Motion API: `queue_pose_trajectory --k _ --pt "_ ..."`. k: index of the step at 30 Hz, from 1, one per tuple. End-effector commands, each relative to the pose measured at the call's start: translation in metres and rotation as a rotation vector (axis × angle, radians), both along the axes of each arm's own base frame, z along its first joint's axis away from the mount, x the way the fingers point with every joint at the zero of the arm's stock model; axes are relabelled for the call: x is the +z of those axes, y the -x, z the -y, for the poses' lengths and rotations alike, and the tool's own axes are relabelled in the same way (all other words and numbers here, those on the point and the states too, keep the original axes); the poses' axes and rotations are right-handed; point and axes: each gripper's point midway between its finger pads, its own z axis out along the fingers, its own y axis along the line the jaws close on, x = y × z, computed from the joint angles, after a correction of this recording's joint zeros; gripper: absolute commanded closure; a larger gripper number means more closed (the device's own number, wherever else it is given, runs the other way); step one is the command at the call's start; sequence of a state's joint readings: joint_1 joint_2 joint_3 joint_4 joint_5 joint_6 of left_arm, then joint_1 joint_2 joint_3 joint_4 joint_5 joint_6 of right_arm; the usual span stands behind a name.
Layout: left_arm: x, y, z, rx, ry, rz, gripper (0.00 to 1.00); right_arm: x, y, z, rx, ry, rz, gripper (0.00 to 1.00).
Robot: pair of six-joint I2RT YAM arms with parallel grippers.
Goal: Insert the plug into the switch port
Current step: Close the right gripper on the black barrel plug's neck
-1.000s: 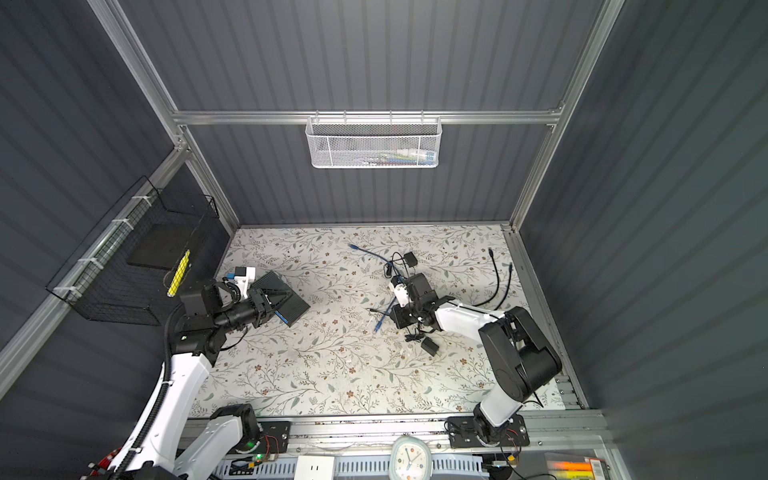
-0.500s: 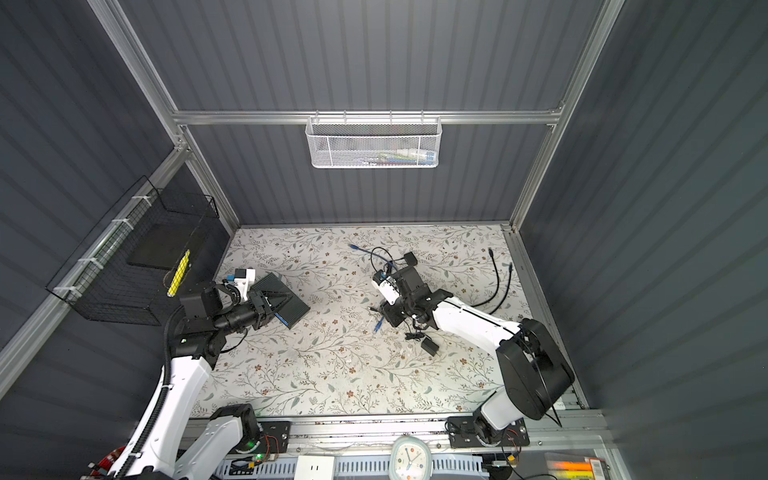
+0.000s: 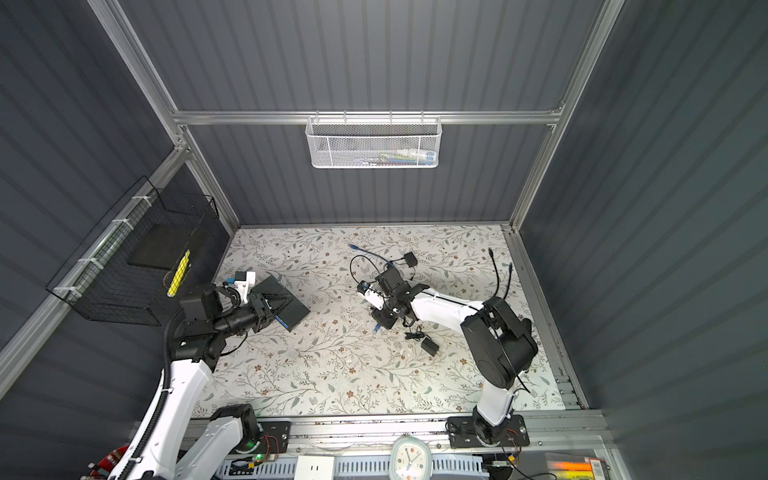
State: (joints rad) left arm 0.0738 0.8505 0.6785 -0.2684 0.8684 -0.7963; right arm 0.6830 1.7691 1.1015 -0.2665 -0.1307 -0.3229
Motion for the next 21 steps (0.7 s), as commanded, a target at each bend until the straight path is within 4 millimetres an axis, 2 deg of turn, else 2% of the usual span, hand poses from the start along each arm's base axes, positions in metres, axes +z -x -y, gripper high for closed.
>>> queue_pose_trajectory --k 1,21 --pt "0.011 0.002 0.000 -0.016 -0.005 0.044 0.89 0.003 -0.008 -0.007 0.024 0.006 0.027 0.61" --pt "0.012 0.003 0.001 -0.022 -0.010 0.047 0.88 -0.022 -0.027 -0.018 0.029 0.033 0.018 0.63"
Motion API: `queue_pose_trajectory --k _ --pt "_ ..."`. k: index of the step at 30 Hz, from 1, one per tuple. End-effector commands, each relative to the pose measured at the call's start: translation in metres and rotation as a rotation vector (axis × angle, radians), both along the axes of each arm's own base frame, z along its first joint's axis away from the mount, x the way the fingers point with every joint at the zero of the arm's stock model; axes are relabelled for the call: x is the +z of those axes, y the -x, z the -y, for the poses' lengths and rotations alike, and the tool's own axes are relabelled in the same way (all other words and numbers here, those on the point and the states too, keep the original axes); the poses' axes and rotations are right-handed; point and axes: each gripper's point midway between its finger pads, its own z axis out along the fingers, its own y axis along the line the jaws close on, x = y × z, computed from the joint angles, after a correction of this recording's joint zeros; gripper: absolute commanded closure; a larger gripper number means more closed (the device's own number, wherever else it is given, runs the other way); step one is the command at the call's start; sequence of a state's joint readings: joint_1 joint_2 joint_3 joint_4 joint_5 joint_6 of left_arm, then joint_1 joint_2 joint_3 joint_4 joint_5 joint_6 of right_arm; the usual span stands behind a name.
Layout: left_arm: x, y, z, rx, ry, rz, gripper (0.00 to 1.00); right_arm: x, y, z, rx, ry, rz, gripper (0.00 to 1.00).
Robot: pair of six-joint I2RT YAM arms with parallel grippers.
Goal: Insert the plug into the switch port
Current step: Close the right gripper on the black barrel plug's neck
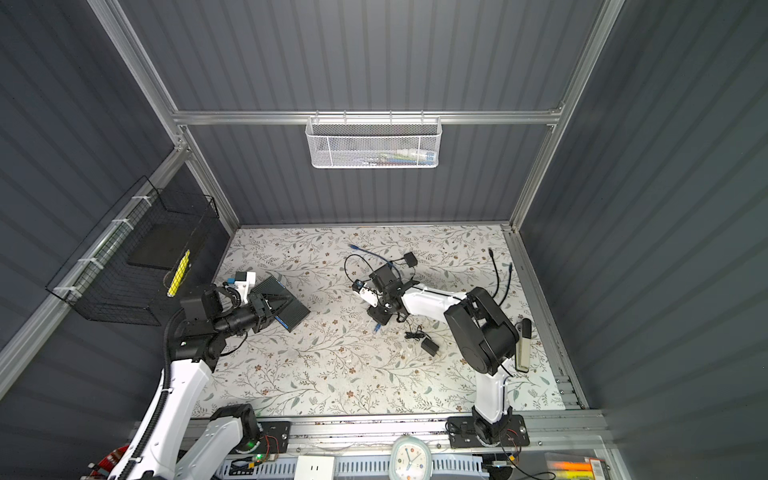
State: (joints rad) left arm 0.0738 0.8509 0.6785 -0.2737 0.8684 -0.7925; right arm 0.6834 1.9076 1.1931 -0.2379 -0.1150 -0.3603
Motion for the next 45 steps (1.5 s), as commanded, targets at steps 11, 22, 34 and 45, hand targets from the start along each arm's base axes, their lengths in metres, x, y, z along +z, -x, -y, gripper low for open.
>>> queue_pose_trajectory --k 11,22,34,45 --pt "0.012 0.001 0.000 -0.021 -0.011 0.048 0.89 -0.006 -0.009 0.006 -0.028 -0.012 -0.006 0.67" --pt "0.011 0.001 0.000 -0.020 -0.010 0.044 0.89 -0.008 -0.008 0.004 -0.027 -0.029 -0.021 0.72" --pt "0.012 0.001 0.000 -0.020 -0.009 0.046 0.89 -0.014 -0.005 0.006 -0.033 -0.020 -0.038 0.75" --pt "0.011 0.000 0.000 -0.021 -0.010 0.047 0.88 -0.017 -0.004 0.007 -0.039 -0.017 -0.043 0.81"
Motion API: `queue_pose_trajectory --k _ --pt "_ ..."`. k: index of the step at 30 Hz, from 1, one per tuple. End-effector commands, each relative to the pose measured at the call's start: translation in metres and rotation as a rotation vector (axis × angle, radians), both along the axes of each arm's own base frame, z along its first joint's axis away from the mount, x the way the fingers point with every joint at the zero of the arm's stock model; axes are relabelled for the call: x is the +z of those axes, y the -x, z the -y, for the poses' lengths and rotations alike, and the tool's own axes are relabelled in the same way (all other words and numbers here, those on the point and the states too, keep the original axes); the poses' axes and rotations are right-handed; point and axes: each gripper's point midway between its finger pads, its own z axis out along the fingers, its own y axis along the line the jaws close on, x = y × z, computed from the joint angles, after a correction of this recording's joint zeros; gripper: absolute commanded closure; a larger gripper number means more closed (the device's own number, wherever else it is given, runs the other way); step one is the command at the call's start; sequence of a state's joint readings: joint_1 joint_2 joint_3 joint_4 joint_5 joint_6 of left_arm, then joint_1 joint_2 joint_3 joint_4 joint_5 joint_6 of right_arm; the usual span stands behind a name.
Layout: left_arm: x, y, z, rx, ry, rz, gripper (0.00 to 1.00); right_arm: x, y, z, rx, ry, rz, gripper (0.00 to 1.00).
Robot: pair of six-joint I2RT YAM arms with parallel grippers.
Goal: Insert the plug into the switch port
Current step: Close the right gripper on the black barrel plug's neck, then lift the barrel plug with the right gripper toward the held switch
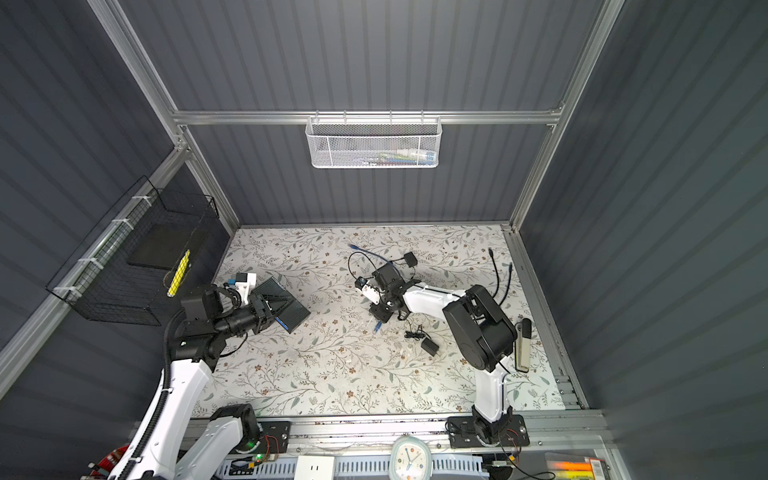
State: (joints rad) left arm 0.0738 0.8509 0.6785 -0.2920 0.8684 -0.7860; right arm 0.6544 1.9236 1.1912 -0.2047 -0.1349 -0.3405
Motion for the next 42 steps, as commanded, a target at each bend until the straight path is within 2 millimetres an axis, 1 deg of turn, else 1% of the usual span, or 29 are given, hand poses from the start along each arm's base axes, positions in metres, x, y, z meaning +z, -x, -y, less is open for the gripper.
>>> queue_pose_trajectory --k 1,4,6,9,12,15,17,19,20,23,25,28,31,35,37,42 --pt "0.013 -0.001 0.000 -0.019 -0.006 0.059 0.89 -0.014 0.006 0.003 -0.004 0.013 -0.036 0.83" --pt "0.013 -0.001 0.000 -0.019 -0.006 0.058 0.89 -0.014 0.006 0.003 -0.004 0.014 -0.036 0.84" --pt "0.013 -0.001 0.000 -0.020 -0.006 0.060 0.89 -0.012 0.006 0.002 -0.003 0.007 -0.036 0.90" --pt "0.013 -0.001 0.001 -0.025 -0.006 0.062 0.89 0.000 0.008 0.000 0.002 -0.019 -0.034 0.94" --pt "0.011 -0.001 0.002 -0.034 0.000 0.067 0.90 0.025 0.014 -0.006 0.013 -0.076 -0.041 0.97" --pt "0.013 -0.002 0.004 -0.046 0.016 0.089 0.91 0.057 0.026 -0.015 0.021 -0.164 -0.097 0.98" --pt "0.020 -0.004 0.005 -0.055 0.025 0.118 0.91 0.080 0.037 -0.025 0.021 -0.248 -0.160 0.99" --pt "0.028 -0.004 0.006 -0.062 0.030 0.153 0.91 0.096 0.043 -0.031 -0.008 -0.306 -0.214 0.99" --pt "0.033 -0.005 0.006 -0.064 0.031 0.175 0.91 0.102 0.051 -0.031 -0.027 -0.316 -0.260 0.99" --pt "0.045 -0.006 0.007 -0.064 0.044 0.230 0.92 0.126 0.062 -0.037 -0.081 -0.386 -0.321 1.00" --pt "0.048 -0.010 0.007 -0.059 0.060 0.237 0.92 0.141 0.071 -0.043 -0.105 -0.433 -0.353 1.00" --pt "0.042 -0.016 0.005 -0.046 0.066 0.203 0.98 0.158 0.086 -0.049 -0.129 -0.473 -0.381 1.00" --pt "0.041 -0.020 0.008 -0.046 0.074 0.199 0.99 0.170 0.099 -0.058 -0.138 -0.546 -0.417 1.00" --pt "0.042 -0.029 0.013 -0.063 0.069 0.210 0.99 0.172 0.111 -0.067 -0.145 -0.581 -0.455 1.00" --pt "0.046 -0.034 0.017 -0.074 0.070 0.221 0.98 0.174 0.120 -0.076 -0.119 -0.595 -0.479 1.00" --pt "0.046 -0.041 0.030 -0.109 0.064 0.229 0.99 0.180 0.130 -0.098 -0.089 -0.602 -0.492 1.00"
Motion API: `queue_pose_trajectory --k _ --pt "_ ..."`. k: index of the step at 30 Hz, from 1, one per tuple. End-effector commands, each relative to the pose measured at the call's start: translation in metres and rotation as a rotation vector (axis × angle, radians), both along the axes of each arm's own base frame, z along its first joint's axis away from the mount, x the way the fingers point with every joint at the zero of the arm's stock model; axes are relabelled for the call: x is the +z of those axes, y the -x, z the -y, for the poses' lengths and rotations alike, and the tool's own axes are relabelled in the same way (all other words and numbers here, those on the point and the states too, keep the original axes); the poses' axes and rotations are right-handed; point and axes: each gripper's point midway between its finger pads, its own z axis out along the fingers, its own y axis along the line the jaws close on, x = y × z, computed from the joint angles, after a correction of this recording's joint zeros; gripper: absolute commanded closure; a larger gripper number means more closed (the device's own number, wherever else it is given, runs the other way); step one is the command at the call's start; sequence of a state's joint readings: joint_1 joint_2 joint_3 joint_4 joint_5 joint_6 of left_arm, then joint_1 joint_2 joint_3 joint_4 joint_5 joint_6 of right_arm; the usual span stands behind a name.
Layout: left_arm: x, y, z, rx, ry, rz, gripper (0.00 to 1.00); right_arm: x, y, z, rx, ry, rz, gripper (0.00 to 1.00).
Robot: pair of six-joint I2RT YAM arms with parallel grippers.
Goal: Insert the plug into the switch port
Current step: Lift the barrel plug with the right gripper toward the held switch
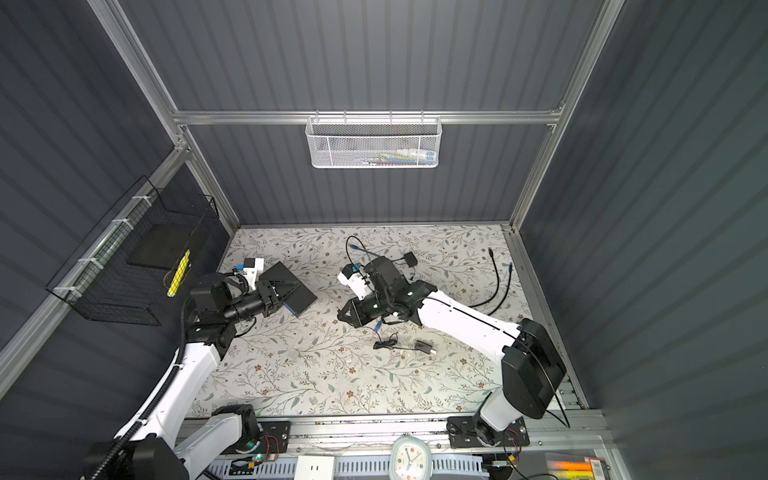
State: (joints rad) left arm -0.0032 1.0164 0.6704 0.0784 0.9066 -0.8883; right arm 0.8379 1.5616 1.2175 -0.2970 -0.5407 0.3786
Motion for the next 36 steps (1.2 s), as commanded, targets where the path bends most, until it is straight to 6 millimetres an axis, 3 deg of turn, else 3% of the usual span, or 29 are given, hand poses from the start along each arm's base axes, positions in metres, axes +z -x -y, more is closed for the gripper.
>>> queue_pose_trajectory --k 1,8,16,36 --pt "0.031 -0.007 0.008 -0.028 -0.002 0.116 0.99 0.010 0.004 -0.020 0.016 -0.050 -0.025 1.00" --pt "0.031 -0.010 0.015 -0.045 -0.009 0.129 0.99 0.010 0.006 -0.034 0.019 -0.079 -0.058 1.00" --pt "0.028 -0.008 0.021 -0.050 -0.005 0.136 0.98 0.023 0.005 -0.045 0.025 -0.122 -0.058 1.00" --pt "0.023 -0.005 0.023 -0.054 0.001 0.122 0.98 0.028 -0.001 -0.052 0.010 -0.097 -0.020 1.00"
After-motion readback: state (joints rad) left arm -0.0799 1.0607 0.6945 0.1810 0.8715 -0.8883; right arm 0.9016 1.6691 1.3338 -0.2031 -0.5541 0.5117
